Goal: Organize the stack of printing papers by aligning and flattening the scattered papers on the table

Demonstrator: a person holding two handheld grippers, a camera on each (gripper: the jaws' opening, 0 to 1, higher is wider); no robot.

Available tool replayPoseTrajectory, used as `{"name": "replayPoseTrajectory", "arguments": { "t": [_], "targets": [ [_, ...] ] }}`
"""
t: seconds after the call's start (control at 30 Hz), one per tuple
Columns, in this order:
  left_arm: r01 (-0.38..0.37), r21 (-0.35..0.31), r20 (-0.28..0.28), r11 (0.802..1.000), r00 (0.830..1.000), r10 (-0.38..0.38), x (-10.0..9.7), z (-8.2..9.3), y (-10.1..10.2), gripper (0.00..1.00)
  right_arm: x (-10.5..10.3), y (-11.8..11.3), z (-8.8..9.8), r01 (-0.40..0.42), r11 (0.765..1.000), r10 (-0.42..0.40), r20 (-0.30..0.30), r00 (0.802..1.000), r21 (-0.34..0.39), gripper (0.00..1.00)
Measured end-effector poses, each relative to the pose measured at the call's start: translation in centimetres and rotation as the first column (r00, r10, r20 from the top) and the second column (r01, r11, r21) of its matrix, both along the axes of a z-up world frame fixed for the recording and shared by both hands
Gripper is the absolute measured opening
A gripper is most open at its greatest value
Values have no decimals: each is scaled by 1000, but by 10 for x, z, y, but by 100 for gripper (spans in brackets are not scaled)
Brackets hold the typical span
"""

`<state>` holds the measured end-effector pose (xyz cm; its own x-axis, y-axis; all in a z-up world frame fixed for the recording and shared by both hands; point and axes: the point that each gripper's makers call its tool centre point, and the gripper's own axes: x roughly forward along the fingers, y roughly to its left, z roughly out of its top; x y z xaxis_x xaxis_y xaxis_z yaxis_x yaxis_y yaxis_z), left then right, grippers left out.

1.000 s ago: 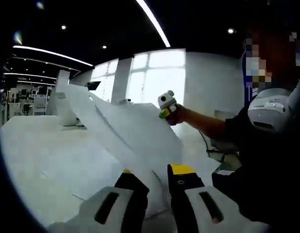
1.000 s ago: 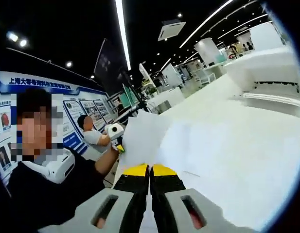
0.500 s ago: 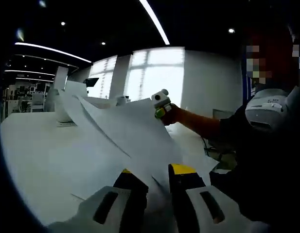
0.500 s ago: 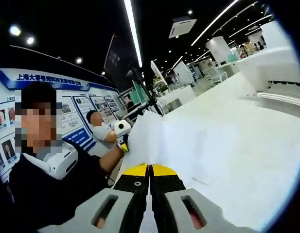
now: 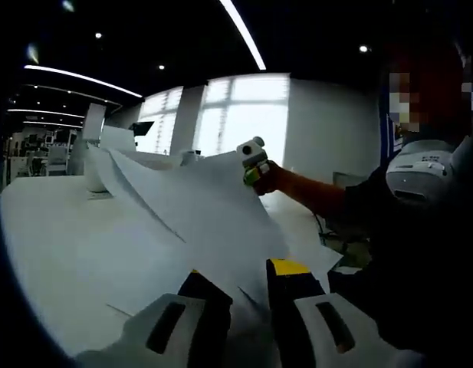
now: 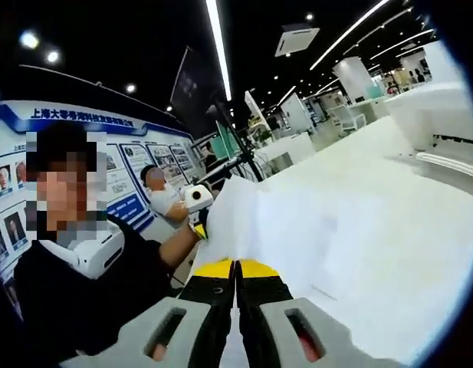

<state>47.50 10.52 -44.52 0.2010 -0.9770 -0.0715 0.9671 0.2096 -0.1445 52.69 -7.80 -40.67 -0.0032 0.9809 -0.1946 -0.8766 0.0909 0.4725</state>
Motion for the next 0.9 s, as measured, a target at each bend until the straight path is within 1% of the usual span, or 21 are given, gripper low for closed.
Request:
{"name": "replayPoseTrajectory", "arguments": {
  "t": [0.17, 0.23, 0.3, 0.4, 0.63, 0.77, 0.9],
  "targets": [
    [9, -5, 1, 1000, 1000, -9, -1, 1, 0, 23, 1, 2, 1, -7, 1000, 7, 10, 1000, -15, 0],
    [23, -15, -2, 1000, 1000, -23, -4, 3, -1, 25, 2, 0, 1, -1, 1000, 2, 16, 1000, -20, 0],
    [46, -29, -6, 999, 999, -46, -8, 5, 0, 28, 5, -6, 4, 10, 1000, -9, 21, 1000, -20, 0],
    [47, -32, -12, 998, 999, -48, -7, 5, 1, 27, 7, -10, 3, 24, 1000, -23, 21, 999, -20, 0],
    [38, -5, -41, 999, 998, -38, -4, 0, 0, 26, 4, 2, -3, 20, 1000, -20, 22, 1000, -22, 0],
    [33, -3, -36, 999, 999, -33, -4, 0, 0, 26, 3, 7, -3, 6, 1000, -6, 23, 1000, -14, 0],
    [43, -19, -25, 999, 999, -44, -6, 3, 0, 27, 2, 8, 0, -1, 1000, 0, 23, 1000, 2, 0]
  ]
}}
